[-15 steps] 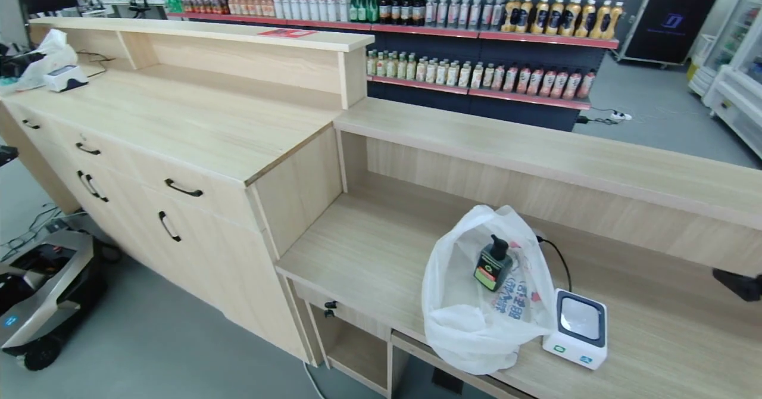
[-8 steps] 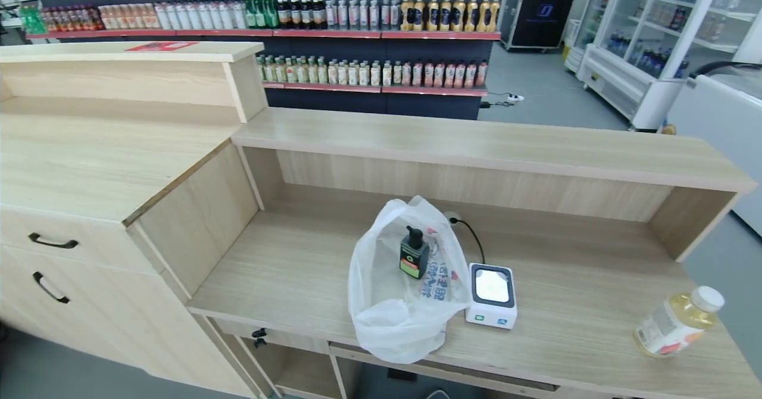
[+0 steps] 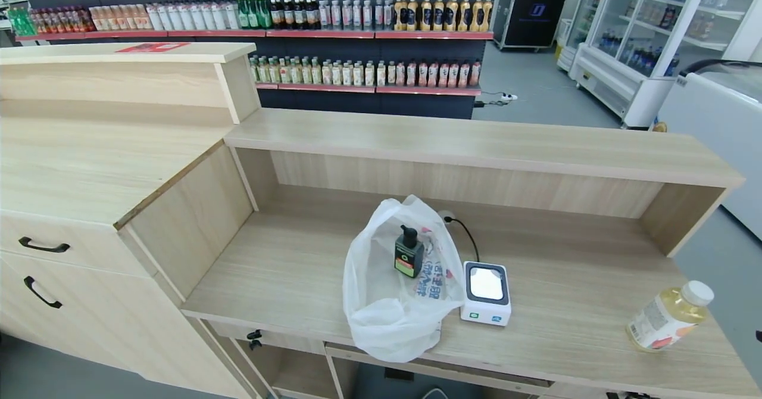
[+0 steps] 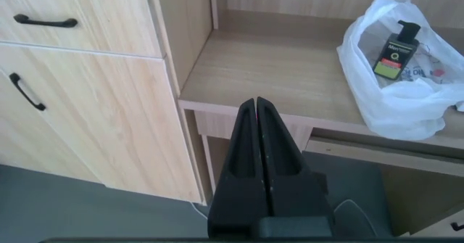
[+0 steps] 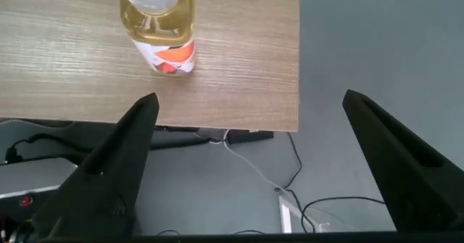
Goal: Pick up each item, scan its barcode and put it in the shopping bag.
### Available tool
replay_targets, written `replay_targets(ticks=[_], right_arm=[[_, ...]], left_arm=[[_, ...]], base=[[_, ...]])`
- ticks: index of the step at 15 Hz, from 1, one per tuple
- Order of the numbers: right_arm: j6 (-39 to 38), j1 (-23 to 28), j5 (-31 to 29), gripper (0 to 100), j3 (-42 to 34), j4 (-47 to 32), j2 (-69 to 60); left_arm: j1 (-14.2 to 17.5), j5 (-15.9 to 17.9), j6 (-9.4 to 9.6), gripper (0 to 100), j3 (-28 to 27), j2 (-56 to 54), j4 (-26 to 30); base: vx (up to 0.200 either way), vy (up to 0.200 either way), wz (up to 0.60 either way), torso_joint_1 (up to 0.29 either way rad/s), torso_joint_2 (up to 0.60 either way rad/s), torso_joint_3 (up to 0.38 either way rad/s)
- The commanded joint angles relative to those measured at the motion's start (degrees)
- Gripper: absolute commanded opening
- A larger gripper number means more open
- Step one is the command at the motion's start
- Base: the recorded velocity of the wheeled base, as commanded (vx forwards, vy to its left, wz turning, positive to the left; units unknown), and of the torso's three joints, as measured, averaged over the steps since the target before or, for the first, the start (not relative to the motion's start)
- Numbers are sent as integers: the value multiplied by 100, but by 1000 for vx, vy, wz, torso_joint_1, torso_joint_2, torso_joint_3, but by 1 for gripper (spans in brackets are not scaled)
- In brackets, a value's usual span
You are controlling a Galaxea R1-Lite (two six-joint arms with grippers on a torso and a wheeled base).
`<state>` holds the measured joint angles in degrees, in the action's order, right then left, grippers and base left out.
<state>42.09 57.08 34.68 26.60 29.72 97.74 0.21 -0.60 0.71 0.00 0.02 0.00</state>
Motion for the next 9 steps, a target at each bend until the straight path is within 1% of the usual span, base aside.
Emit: replay_targets(ticks=[1,5,7,9], right_arm=[[132,22,100,100,3,7,482],[748,22,610,100,29,95,1019],[879,22,759,100,29,324,1353],[1038,22,786,100,38,684,1713]], left_arm=[[6,-2,0,0,0,-2,0],[6,-2,0,0,0,-2,0],[6,-2,0,0,0,-2,0],[6,-2,0,0,0,-2,0]], base=[[0,0,0,0,0,0],[0,0,0,0,0,0],[0,0,0,0,0,0],[0,0,0,0,0,0]])
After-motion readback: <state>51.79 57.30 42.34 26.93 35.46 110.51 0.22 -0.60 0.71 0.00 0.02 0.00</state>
